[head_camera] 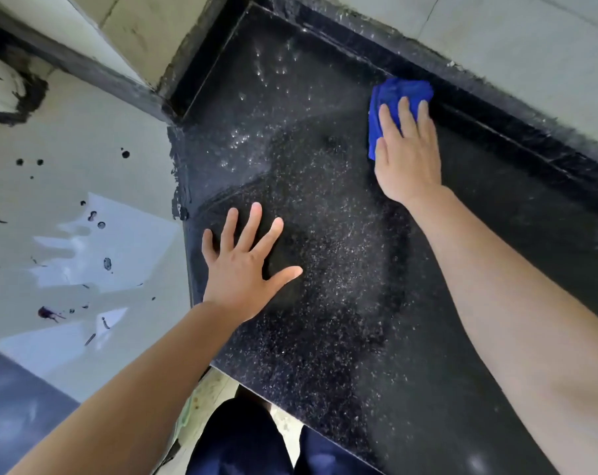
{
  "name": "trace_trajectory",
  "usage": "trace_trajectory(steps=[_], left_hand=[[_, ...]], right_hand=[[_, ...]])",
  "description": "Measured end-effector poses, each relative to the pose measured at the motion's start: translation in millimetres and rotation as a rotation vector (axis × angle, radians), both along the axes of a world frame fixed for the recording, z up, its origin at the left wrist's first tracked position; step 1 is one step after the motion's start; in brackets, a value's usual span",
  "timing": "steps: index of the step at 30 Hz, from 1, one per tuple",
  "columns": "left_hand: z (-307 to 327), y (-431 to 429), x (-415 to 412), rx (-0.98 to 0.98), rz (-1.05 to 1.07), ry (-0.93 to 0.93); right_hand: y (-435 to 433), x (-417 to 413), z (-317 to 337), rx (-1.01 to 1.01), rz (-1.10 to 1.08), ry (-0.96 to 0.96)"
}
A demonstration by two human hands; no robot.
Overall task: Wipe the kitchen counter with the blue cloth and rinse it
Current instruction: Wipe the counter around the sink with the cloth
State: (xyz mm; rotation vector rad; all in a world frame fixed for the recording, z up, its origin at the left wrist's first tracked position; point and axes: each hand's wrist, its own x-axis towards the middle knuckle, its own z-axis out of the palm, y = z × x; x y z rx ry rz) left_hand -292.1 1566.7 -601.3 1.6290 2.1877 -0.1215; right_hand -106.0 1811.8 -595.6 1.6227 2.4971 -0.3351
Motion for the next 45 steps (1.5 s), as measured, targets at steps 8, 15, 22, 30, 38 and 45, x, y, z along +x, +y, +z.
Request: trace_trajectory(steps=[8,15,22,30,38,45], left_hand=[[1,1,-5,-0.034,-0.037,0.020],[-3,-2,-6,0.003,-0.059,0.005],[7,-1,-20,0.096,-0.035,-0.067],[24,-28,-119,0.250,0.331,0.104],[7,-12,-133,0.082,0.254,0.026],[11,-12,-138,0.032,0.244,0.024]], right_hand=[[-25,-132,12,-0.062,0.499,0.051],[-9,-15,10,-0.079,0.200,0.024],[-3,-56,4,-0.046,-0.061,-0.020],[-111,-175,-1,-0.005,0.507,0.107],[-92,-68,-4,-0.032,0.688,0.112],[-29,-135,1,-0.034,0.221,0.056]])
